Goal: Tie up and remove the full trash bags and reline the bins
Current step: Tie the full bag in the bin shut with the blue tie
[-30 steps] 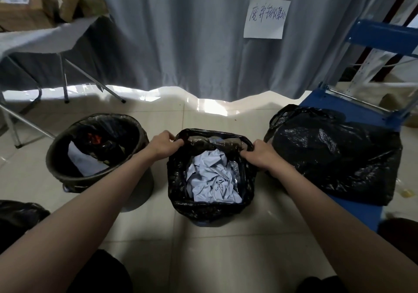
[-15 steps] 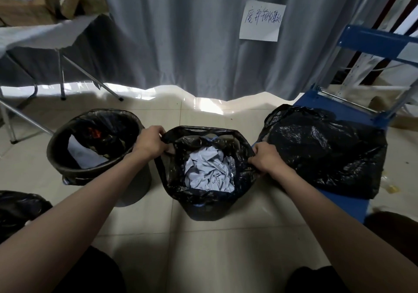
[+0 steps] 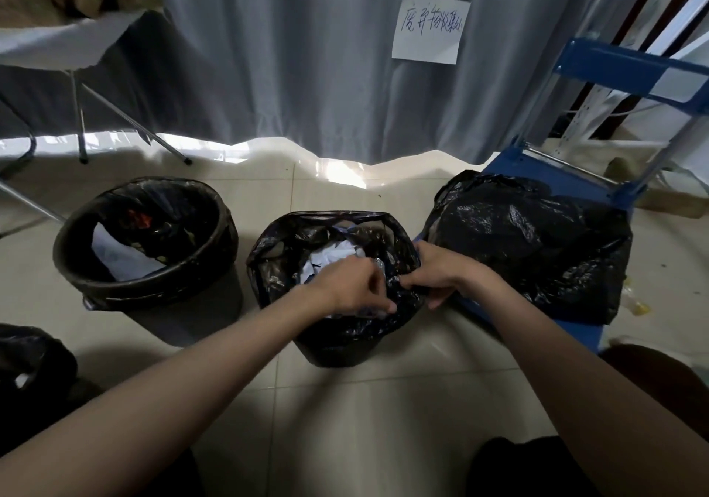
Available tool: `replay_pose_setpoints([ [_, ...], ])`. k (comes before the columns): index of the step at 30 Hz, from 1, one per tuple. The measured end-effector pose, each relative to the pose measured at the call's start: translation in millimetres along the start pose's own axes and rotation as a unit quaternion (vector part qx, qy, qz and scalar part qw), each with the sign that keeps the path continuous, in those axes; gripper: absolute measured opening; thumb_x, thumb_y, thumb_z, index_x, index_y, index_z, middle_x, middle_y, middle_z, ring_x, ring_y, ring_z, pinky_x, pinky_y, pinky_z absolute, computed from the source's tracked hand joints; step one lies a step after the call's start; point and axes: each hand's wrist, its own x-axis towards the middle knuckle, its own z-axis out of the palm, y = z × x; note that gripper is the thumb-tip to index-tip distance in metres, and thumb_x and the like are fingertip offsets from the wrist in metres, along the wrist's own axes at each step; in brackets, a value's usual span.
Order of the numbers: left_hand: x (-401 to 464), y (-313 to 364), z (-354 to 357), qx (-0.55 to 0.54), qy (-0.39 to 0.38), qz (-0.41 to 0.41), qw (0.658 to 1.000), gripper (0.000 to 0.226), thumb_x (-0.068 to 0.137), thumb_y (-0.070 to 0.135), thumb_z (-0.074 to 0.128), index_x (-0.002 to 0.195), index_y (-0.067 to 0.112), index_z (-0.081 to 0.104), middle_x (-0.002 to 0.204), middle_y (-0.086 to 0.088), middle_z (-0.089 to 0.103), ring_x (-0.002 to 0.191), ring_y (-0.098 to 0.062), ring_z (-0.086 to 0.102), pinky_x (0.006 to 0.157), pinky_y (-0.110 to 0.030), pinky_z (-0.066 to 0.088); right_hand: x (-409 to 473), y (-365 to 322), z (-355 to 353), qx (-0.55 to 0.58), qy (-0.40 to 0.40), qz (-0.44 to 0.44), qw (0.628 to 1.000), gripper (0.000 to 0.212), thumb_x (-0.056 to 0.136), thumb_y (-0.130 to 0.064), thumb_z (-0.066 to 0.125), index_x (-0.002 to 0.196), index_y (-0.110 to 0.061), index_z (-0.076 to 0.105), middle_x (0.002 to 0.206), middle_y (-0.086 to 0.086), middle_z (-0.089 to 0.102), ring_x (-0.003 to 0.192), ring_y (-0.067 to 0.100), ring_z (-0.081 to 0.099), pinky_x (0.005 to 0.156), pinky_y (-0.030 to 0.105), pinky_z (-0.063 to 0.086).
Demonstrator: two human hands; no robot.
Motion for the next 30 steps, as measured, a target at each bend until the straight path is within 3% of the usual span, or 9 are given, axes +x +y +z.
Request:
replay_pose_setpoints([
  [3, 2, 4, 16, -0.010, -0.007, -0.001, 1.000, 0.008, 0.070, 0.032, 0.075, 0.065, 0.029, 0.069, 0.077, 0.005, 0.073, 0.077, -0.016, 0.068, 0.076, -0.037, 0.056, -1, 2, -1, 0.063, -0.015, 0.011, 0.998, 0.037, 0.083, -0.001, 0.067, 0.117, -0.002, 0.054, 0.100, 0.025, 0.069, 0.073, 0.036, 0.073, 0.064, 0.050, 0.062],
  [8, 6, 5, 17, 0.036, 0.020, -0.015, 0.999, 0.036, 0.080, 0.006, 0.060, 0.053, 0.028, 0.051, 0.076, 0.000, 0.061, 0.087, -0.027, 0.065, 0.069, -0.029, 0.045, -4, -7, -6, 0.240, 0.085, -0.006, 0.967, 0.041, 0.088, 0.005, 0.061, 0.121, -0.009, 0.042, 0.069, 0.015, 0.062, 0.039, 0.015, 0.055, 0.040, 0.027, 0.050],
  [11, 6, 1, 16, 0.029, 0.034, -0.032, 0.999, 0.023, 0.088, 0.020, 0.058, 0.066, 0.026, 0.057, 0.086, -0.005, 0.066, 0.090, -0.029, 0.064, 0.075, -0.035, 0.050, -8, -9, -2, 0.285, 0.090, -0.013, 0.954, 0.045, 0.088, 0.006, 0.059, 0.122, -0.014, 0.039, 0.070, 0.014, 0.059, 0.036, 0.015, 0.056, 0.043, 0.031, 0.056],
  [14, 6, 3, 10, -0.044, 0.099, -0.014, 0.994, 0.038, 0.099, 0.045, 0.042, 0.070, 0.021, 0.052, 0.077, -0.004, 0.064, 0.083, -0.027, 0.063, 0.075, -0.039, 0.050, -9, -9, 1, 0.321, 0.103, -0.023, 0.941, 0.045, 0.089, 0.010, 0.056, 0.124, -0.013, 0.040, 0.067, 0.015, 0.058, 0.034, 0.015, 0.057, 0.040, 0.029, 0.055],
  [18, -9, 14, 3, -0.034, 0.092, 0.019, 0.995, 0.056, 0.078, 0.073, 0.053, 0.069, 0.018, 0.052, 0.064, 0.005, 0.058, 0.065, -0.016, 0.056, 0.059, -0.033, 0.043, -8, -9, 5, 0.310, 0.131, -0.018, 0.941, 0.042, 0.088, 0.010, 0.056, 0.121, -0.012, 0.042, 0.071, 0.013, 0.057, 0.041, 0.017, 0.056, 0.039, 0.027, 0.054],
  [20, -16, 14, 7, 0.096, 0.064, 0.036, 0.993, 0.037, 0.073, 0.055, 0.070, 0.085, 0.022, 0.058, 0.086, -0.002, 0.066, 0.083, -0.023, 0.063, 0.063, -0.032, 0.045, -7, -9, 7, 0.308, 0.139, -0.012, 0.941, 0.040, 0.087, 0.009, 0.058, 0.117, -0.013, 0.042, 0.075, 0.013, 0.058, 0.041, 0.018, 0.057, 0.039, 0.029, 0.054],
  [23, -28, 10, 11, 0.156, 0.056, 0.028, 0.986, 0.035, 0.081, 0.021, 0.065, 0.114, 0.015, 0.055, 0.115, -0.013, 0.062, 0.104, -0.036, 0.060, 0.077, -0.039, 0.049, -4, -5, 9, 0.281, 0.161, 0.007, 0.946, 0.035, 0.087, 0.005, 0.059, 0.112, -0.013, 0.042, 0.089, 0.017, 0.060, 0.042, 0.021, 0.058, 0.039, 0.030, 0.054],
  [27, -42, 2, 12, 0.168, 0.074, -0.009, 0.983, 0.029, 0.084, 0.008, 0.055, 0.113, 0.010, 0.052, 0.120, -0.013, 0.054, 0.108, -0.038, 0.056, 0.072, -0.036, 0.039, 2, 1, 14, 0.220, 0.220, 0.025, 0.950, 0.025, 0.086, 0.000, 0.058, 0.101, -0.015, 0.044, 0.099, 0.013, 0.058, 0.030, 0.014, 0.052, 0.033, 0.024, 0.046],
  [30, -48, -8, 9, 0.085, 0.082, -0.021, 0.993, 0.015, 0.080, 0.012, 0.060, 0.094, 0.015, 0.056, 0.105, -0.009, 0.061, 0.097, -0.032, 0.059, 0.070, -0.032, 0.043, 4, 6, 15, 0.223, 0.229, 0.031, 0.947, 0.025, 0.088, 0.000, 0.057, 0.101, -0.015, 0.042, 0.110, 0.016, 0.057, 0.029, 0.013, 0.050, 0.032, 0.024, 0.045],
])
